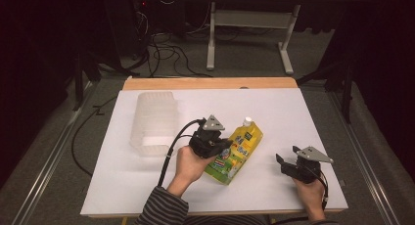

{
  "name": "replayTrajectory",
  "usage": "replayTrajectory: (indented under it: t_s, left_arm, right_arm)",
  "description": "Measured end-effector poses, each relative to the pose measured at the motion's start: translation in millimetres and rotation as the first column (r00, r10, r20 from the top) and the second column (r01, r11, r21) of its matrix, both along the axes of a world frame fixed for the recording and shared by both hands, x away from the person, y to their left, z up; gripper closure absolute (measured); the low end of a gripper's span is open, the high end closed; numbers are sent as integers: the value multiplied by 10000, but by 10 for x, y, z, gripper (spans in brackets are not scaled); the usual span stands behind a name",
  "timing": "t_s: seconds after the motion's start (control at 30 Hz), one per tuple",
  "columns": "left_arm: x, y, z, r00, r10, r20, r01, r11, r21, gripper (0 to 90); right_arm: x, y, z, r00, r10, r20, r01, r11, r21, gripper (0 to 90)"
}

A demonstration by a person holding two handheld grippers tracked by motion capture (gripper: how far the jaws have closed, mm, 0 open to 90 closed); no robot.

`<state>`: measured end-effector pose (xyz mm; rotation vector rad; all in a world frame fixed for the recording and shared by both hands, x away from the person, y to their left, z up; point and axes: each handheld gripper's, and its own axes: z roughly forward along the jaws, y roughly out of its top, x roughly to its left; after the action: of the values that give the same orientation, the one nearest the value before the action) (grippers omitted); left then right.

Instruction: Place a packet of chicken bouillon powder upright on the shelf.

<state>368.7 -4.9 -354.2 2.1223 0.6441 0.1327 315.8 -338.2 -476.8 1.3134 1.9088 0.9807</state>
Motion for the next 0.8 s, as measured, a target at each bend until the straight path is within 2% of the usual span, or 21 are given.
replayTrajectory:
  t_s: [0.17, 0.47, 0.67, 0.8]
  left_arm:
    - [1, 46, 85, 9995, 110, 302, -116, 9997, 196, 900]
    - [25, 203, 233, 9973, 395, 616, -400, 9992, 74, 900]
    - [80, 289, 278, 9969, 474, 630, -482, 9988, 115, 900]
    - [122, 326, 289, 9959, 593, 687, -597, 9982, 35, 900]
  right_arm:
    - [4, 2, -2, 10000, 23, -19, -23, 10000, -12, 280]
    - [5, 1, -3, 10000, 19, -16, -19, 10000, -36, 281]
    - [7, 0, -2, 10000, 24, -24, -24, 10000, -3, 283]
    - [13, 24, -6, 9998, 166, -131, -169, 9996, -213, 283]
